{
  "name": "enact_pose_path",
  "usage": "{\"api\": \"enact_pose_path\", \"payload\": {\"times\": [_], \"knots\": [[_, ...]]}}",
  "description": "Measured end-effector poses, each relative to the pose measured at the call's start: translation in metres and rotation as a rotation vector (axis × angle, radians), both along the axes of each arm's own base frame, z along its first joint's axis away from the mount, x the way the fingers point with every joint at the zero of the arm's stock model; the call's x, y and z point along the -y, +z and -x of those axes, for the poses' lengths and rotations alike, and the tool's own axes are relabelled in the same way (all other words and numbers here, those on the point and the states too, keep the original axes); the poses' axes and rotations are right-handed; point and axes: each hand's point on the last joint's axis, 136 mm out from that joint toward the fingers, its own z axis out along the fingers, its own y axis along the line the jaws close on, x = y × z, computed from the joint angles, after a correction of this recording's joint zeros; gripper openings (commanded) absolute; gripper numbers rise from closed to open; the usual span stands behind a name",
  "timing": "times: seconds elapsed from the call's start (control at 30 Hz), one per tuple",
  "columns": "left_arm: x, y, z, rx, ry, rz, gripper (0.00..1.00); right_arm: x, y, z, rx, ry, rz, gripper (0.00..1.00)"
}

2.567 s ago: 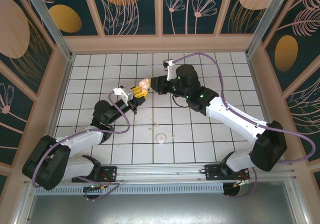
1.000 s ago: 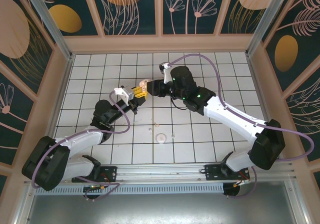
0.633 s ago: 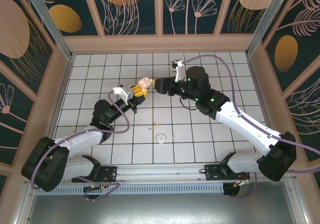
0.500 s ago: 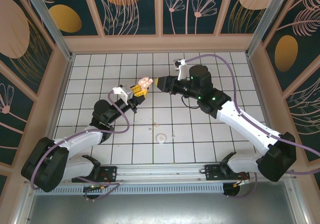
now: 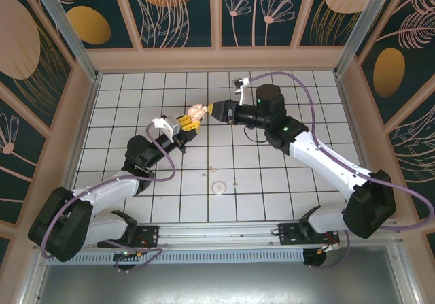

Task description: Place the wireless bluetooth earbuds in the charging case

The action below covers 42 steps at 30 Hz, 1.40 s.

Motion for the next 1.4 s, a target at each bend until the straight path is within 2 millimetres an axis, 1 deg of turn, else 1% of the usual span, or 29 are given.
{"api": "enact_pose_path", "payload": {"times": [0.37,0.77,0.9,1.13,1.3,1.4], "knots": [[0.0,0.0,0.0,0.0,0.0,0.0,0.11,-0.006,-0.001,0.005,-0.021,0.048,-0.019,0.24],[-0.001,0.001,-0.002,-0.001,0.01,0.002,0.11,-0.013,-0.004,0.01,-0.03,0.088,-0.021,0.2],[-0.002,0.0,-0.003,-0.004,0.016,0.003,0.11,-0.017,-0.004,0.012,-0.03,0.105,-0.022,0.2],[-0.002,0.0,-0.003,-0.004,0.022,0.004,0.1,-0.025,-0.003,0.018,-0.02,0.137,-0.018,0.22],[-0.002,0.0,-0.003,-0.004,0.018,0.003,0.1,-0.027,-0.002,0.02,-0.02,0.144,-0.014,0.23],[-0.001,0.0,-0.002,-0.003,0.013,0.002,0.1,-0.028,-0.002,0.019,-0.022,0.145,-0.012,0.26]]}}
